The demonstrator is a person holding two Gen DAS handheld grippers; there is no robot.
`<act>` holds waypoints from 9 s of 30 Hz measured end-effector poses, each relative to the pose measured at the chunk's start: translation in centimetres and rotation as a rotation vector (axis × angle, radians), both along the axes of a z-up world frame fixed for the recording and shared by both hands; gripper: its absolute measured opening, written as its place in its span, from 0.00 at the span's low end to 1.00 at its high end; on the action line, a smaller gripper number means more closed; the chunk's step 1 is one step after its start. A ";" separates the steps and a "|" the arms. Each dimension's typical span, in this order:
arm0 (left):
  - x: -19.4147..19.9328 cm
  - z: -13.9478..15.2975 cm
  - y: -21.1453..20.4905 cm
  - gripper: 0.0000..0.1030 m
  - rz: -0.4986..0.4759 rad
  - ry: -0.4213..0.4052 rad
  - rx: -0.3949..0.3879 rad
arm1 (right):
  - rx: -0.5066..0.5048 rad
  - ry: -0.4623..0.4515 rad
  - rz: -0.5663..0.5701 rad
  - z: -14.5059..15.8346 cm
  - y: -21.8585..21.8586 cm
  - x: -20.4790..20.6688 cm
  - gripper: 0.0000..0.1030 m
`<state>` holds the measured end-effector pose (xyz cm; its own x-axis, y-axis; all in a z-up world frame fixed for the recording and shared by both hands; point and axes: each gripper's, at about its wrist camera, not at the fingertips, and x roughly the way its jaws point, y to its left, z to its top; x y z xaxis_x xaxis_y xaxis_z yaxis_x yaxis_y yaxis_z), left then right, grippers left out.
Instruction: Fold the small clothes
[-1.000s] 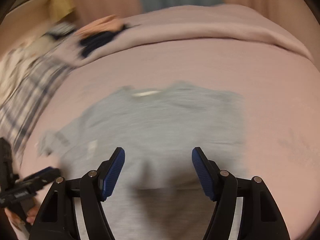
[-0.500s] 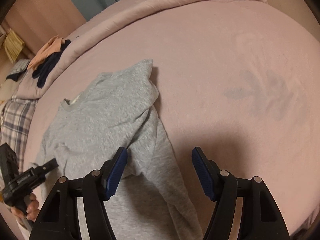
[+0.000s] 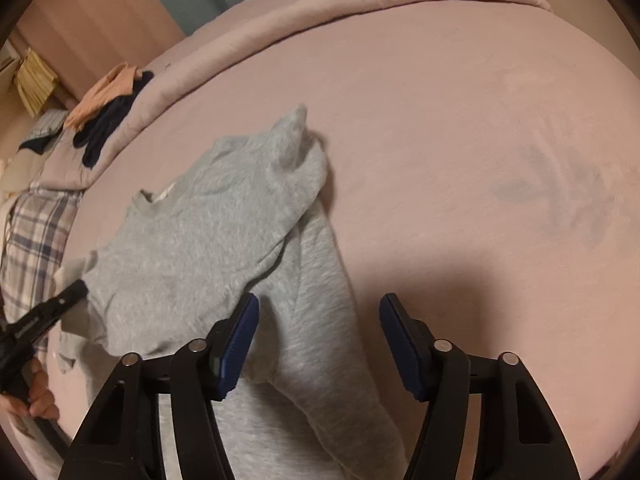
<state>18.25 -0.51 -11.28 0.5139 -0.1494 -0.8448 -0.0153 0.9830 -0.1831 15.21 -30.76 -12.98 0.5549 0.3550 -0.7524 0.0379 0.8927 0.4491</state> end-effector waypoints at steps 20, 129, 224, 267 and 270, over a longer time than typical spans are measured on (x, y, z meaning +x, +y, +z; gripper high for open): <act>0.5 -1.8 1.2 0.32 0.071 0.064 -0.034 | -0.112 -0.016 -0.015 -0.6 0.7 0.9 0.12; -8.1 10.6 14.9 0.27 0.408 -0.314 -0.302 | -0.219 -0.157 -0.029 7.5 5.4 -7.0 0.86; -9.8 2.0 8.0 0.81 0.293 0.002 -0.264 | -0.114 -0.131 0.019 6.3 3.5 -6.9 0.86; -14.7 1.9 10.9 0.87 0.347 -0.022 -0.231 | -0.258 -0.163 0.207 8.6 12.5 -4.5 0.86; -14.9 2.1 10.8 0.87 0.344 -0.024 -0.220 | -0.273 -0.171 0.217 8.8 12.9 -4.4 0.86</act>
